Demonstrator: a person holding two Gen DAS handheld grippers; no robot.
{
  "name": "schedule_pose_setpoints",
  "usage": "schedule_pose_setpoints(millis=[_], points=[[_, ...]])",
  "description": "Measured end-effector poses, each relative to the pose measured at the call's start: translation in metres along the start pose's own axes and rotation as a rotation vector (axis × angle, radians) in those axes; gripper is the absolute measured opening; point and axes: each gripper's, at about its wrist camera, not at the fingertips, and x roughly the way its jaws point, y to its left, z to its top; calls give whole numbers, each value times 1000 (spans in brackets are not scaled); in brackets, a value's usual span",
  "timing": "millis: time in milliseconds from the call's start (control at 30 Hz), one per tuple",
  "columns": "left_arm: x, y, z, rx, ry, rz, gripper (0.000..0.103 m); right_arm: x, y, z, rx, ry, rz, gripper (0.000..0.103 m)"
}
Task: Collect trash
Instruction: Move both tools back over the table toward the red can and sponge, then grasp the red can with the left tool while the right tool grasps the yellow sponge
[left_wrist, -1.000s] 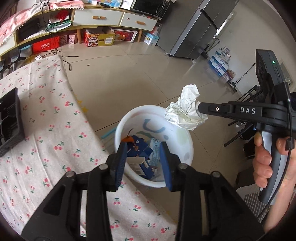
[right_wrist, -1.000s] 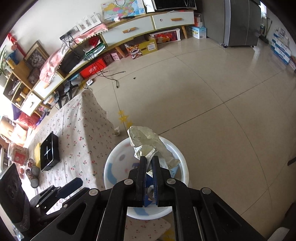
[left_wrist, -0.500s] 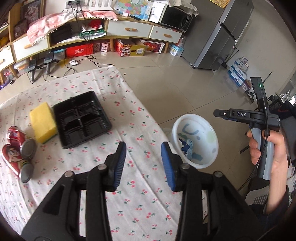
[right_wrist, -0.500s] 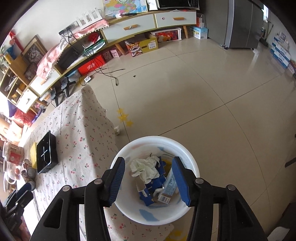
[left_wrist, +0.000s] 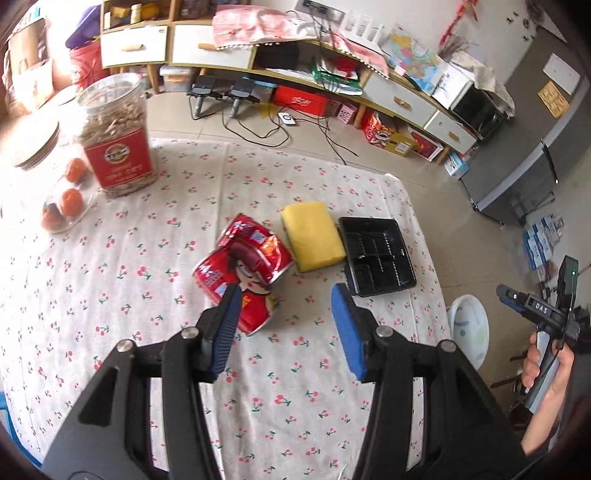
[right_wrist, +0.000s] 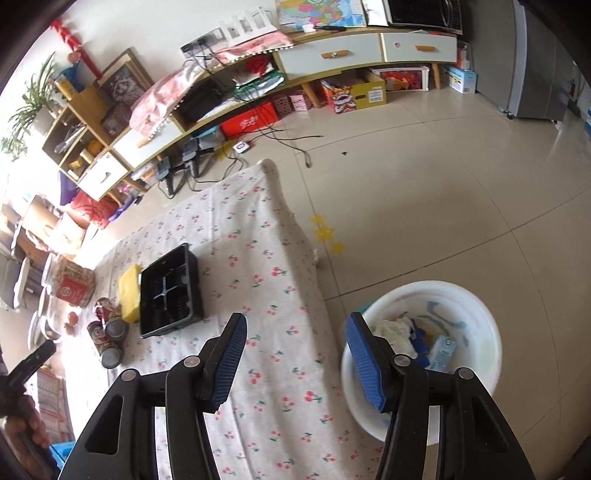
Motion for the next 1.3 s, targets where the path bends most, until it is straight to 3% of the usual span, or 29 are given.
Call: schedule_pose_setpoints(millis=[333, 500, 633, 933, 1300], points=[[14, 41, 2, -93, 34, -21, 52, 41, 113, -13, -144, 70, 126, 58], [30, 27, 15, -104, 39, -86, 52, 75, 172, -17, -197, 112, 201, 58], [54, 13, 29, -114, 69, -73, 59, 102, 211, -18, -245, 131, 198, 58], [105, 3, 43, -87, 145, 62, 60, 123, 224, -8, -249, 120, 177, 58], [127, 19, 43, -87, 202, 107, 58, 145, 247, -5, -347, 144, 276, 58]])
